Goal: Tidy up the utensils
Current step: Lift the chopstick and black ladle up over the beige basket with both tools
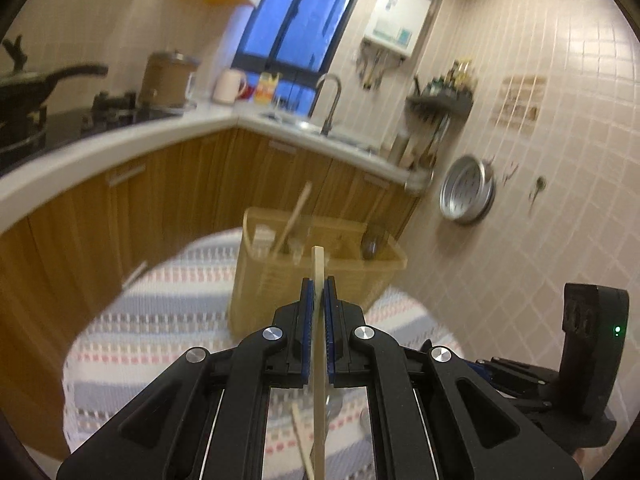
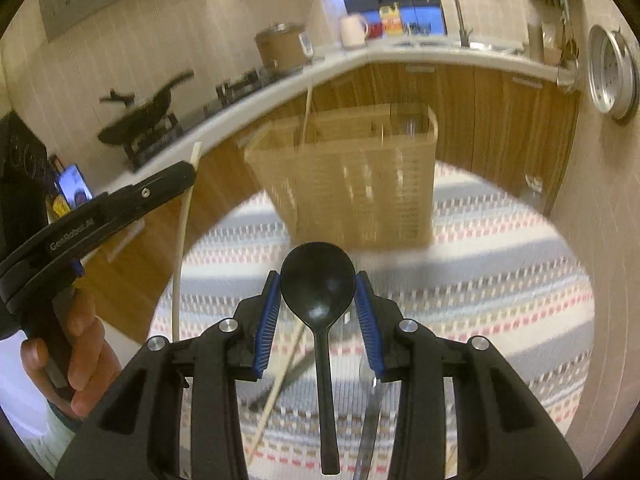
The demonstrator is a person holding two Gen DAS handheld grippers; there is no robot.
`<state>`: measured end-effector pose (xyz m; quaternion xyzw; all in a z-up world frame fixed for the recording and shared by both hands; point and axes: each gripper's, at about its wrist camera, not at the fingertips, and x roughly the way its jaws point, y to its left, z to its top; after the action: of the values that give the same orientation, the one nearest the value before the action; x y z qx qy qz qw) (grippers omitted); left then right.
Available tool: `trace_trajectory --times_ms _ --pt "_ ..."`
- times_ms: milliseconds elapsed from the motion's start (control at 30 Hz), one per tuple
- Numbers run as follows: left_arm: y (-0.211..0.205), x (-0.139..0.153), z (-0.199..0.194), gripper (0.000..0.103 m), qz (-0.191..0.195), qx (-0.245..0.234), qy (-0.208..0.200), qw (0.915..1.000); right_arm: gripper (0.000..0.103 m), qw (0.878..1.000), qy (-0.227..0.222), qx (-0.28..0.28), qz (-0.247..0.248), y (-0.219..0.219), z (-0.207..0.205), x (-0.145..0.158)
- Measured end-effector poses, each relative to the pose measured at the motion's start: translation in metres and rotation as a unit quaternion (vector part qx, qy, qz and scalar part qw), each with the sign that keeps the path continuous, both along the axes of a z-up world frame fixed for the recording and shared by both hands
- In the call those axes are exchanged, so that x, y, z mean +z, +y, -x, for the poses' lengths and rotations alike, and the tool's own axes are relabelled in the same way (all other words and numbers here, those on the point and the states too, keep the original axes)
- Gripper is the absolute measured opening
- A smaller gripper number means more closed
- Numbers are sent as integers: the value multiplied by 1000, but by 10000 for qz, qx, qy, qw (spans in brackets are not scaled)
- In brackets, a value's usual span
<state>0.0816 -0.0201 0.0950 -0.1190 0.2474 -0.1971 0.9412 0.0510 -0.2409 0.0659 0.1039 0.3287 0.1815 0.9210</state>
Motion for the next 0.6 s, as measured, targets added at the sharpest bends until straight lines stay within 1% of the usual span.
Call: trace_trajectory --times_ms 133,267,367,500,600 --pt "2 26 -12 3 137 73 -370 9992 34 9989 -433 -169 -109 -8 -12 28" --pt "5 47 -27 3 339 92 -706 9969 34 9939 -1025 -357 -206 -14 -29 57" --pt "6 58 -43 3 496 164 -1015 9935 34 9894 -1343 -482 -266 -17 -45 70" --pt "8 65 -63 3 634 260 -1342 9886 34 9836 -1679 -577 -313 -19 -68 78" --pt "10 65 -80 3 716 335 -1469 9860 34 9795 -1874 -649 -361 -22 -85 79"
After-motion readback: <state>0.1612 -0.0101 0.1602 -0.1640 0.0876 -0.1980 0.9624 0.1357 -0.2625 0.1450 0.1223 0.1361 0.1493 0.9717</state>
